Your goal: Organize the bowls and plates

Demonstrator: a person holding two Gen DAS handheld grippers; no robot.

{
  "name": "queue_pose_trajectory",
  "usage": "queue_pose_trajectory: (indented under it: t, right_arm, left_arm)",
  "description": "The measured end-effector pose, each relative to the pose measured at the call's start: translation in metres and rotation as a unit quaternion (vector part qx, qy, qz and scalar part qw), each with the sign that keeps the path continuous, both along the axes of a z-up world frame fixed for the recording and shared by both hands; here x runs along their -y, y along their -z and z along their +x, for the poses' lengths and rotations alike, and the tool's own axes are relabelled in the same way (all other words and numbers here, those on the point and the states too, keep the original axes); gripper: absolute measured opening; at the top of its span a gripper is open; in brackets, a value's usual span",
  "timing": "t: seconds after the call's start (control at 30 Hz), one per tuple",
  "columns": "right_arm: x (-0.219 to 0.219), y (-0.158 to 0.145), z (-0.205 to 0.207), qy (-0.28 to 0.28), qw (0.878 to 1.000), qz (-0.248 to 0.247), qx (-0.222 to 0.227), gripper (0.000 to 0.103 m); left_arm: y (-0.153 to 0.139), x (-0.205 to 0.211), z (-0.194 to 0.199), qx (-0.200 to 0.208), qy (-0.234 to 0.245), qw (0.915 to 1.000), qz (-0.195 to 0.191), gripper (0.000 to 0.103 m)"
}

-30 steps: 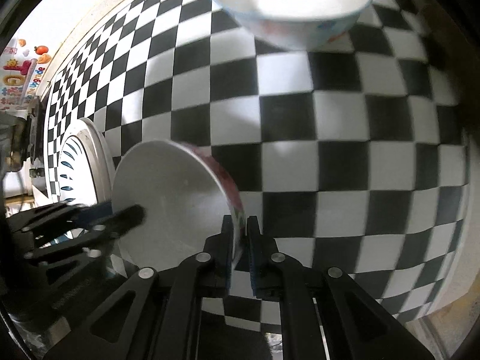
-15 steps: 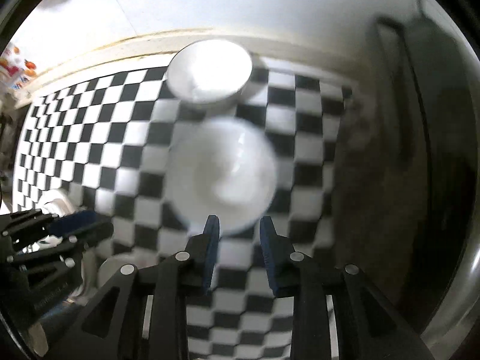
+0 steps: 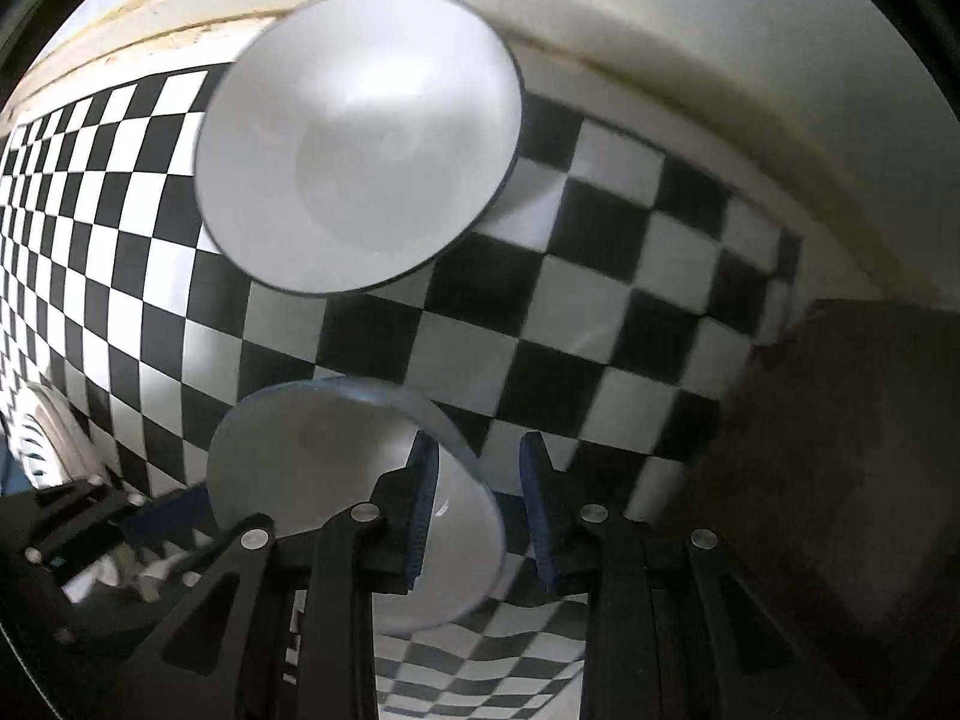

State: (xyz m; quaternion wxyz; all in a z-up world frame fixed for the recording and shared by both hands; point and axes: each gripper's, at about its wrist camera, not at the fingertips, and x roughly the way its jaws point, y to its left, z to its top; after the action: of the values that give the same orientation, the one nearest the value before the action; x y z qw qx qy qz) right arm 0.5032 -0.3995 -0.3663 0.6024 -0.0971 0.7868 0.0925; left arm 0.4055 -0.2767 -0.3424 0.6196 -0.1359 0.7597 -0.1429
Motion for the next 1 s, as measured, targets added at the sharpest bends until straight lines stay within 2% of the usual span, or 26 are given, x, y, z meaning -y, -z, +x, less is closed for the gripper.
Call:
queue_pose_trajectory:
  t: [0.03, 0.07, 0.2, 0.47, 0.63, 0.7, 0.9, 1.0]
  right_arm:
    - [0.0, 0.003, 0.001, 0.005, 1.0, 0.004, -0.006, 0.022]
    - [-0.001, 0.004, 0.001, 0.004, 1.0, 0.008, -0.008, 0.02]
    - [0.001, 0.002, 0.002, 0.019, 1.0, 0.0, -0.005, 0.02]
    - [0.024, 0.001, -0.008, 0.083, 0.996, 0.016, -0.003, 0.016]
    - [0.036, 0.002, -0.006, 0.098, 0.995, 0.02, -0.002, 0.015]
    - [0.038, 0.0, -0.024, 0.109, 0.994, 0.03, -0.003, 0.014]
    - [0.05, -0.002, -0.035, 0.147, 0.988, 0.055, -0.005, 0.013]
    - [0.06, 0.003, -0.04, 0.168, 0.983, 0.068, -0.006, 0.012]
  left_arm:
    - [0.001, 0.0, 0.0, 0.0, 0.0, 1.0, -0.001, 0.02]
    - [0.001, 0.0, -0.001, 0.002, 0.003, 1.0, -0.004, 0.015]
    - [-0.005, -0.001, -0.001, 0.019, 0.006, 0.9998, 0.003, 0.013]
    - [-0.008, -0.005, 0.005, 0.041, 0.014, 0.9989, 0.02, 0.013]
    - [-0.012, -0.006, 0.004, 0.047, 0.026, 0.9981, 0.03, 0.013]
    - [-0.015, -0.009, 0.004, 0.049, 0.032, 0.9977, 0.034, 0.013]
    - [-0.013, -0.007, 0.007, 0.065, 0.065, 0.9947, 0.046, 0.013]
    - [-0.01, -0.008, 0.01, 0.058, 0.064, 0.9954, 0.042, 0.013]
